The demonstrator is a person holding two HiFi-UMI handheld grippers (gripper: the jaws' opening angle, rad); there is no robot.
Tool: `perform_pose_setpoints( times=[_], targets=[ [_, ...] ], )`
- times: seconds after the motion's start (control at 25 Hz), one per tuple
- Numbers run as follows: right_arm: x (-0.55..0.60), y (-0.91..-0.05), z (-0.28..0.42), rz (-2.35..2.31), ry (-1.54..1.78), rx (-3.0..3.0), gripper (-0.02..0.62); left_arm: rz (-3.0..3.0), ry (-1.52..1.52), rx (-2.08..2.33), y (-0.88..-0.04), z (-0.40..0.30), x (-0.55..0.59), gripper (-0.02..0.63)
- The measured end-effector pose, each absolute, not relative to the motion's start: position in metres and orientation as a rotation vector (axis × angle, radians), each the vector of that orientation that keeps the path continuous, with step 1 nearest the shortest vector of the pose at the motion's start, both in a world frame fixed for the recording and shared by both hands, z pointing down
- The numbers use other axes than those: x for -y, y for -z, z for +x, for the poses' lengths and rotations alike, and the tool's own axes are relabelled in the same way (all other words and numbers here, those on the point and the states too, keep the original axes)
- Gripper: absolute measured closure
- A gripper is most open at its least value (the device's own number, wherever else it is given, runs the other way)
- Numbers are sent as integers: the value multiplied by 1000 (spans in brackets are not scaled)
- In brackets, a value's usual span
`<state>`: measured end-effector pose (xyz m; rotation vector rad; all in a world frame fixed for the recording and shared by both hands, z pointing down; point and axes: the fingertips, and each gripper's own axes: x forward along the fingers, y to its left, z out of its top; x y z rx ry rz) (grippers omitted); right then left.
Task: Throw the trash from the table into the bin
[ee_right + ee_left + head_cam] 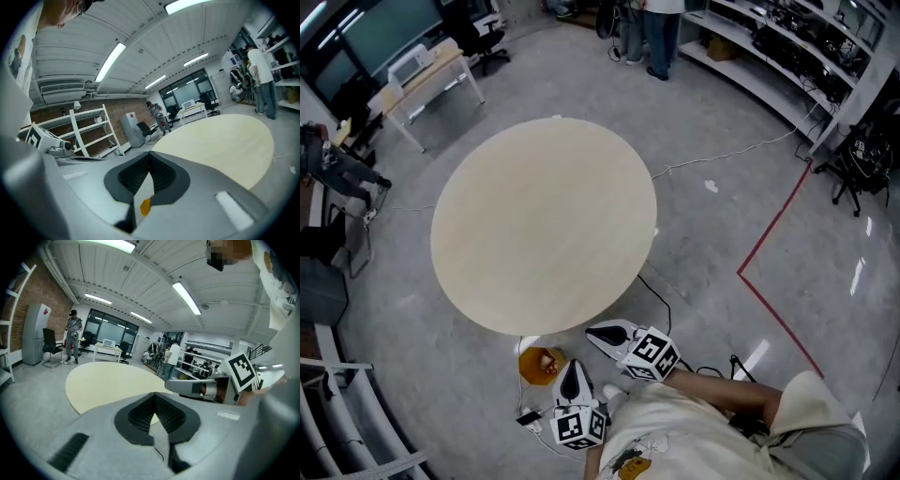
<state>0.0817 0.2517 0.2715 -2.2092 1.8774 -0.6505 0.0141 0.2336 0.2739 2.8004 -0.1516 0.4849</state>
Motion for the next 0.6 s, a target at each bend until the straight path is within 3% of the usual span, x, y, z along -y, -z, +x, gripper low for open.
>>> perform_pose_setpoints(
  times=[0.2, 0.6],
  targets=[
    [-250, -235, 29, -2264, 438, -1755, 589, 2826, -433, -27, -246, -47, -248, 600],
    [-255, -263, -85, -2330, 579, -1783, 589, 2860, -394, -172, -241, -115, -247, 600]
  ],
)
